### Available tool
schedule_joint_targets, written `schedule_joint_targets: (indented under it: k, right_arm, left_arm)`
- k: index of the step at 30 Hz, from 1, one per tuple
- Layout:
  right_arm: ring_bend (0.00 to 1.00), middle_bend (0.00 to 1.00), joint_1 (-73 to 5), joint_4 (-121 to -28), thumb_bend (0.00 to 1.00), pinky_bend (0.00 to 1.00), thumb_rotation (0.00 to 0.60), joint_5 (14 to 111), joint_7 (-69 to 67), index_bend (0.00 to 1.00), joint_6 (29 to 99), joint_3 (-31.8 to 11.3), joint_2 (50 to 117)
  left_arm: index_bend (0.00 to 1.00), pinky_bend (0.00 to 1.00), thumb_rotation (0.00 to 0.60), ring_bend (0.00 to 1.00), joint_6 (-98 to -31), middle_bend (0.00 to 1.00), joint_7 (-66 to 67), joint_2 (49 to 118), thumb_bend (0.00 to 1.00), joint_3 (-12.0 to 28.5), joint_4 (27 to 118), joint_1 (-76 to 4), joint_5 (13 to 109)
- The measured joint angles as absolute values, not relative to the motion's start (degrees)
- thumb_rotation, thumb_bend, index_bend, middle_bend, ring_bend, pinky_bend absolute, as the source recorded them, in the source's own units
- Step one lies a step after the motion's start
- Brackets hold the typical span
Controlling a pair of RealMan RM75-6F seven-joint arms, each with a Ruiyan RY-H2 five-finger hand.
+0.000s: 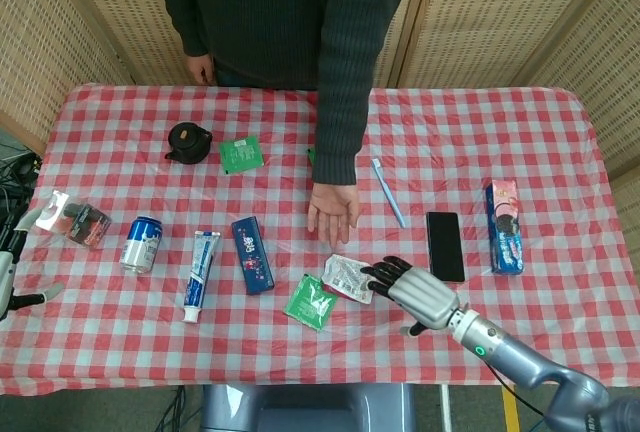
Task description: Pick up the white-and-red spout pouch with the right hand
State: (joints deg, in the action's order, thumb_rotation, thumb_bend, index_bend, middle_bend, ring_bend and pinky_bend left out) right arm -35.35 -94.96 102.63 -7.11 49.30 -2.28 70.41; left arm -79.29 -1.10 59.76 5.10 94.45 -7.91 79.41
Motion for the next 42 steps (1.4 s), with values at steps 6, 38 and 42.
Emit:
schedule_joint_targets:
  k: [6,38,42]
  right_arm:
    - [0.16,0.18,-39.58,-90.98,0.23,0.16,0.6,96.56,-5.21,0.23,44.47,-4.83,77.1]
    - [0.65,0.7,-47.31,-82.35,0.47,0.67,0.6,81.34,11.07,0.69,44.54,-8.22,91.45]
    - [0.65,0.7,-47.14,-86.2,0.48,0.67,0.6,83.1,10.79,0.7,46.37,-8.16,89.03]
  left_arm:
    - [0.0,0.0,0.6,0.0,-77.77,0.0,-0.89,60.02,0.0,5.53,93.84,-8.56,77.62]
    - [0.0,0.0,0.6,0.0,-76.41,0.0,-1.23,60.34,0.0,5.74,92.7,-9.3,75.92]
    - [0.0,0.0,0.6,0.0,-76.94,0.0,-1.36,60.19,0.0,5.56,93.03,-9.13,76.59]
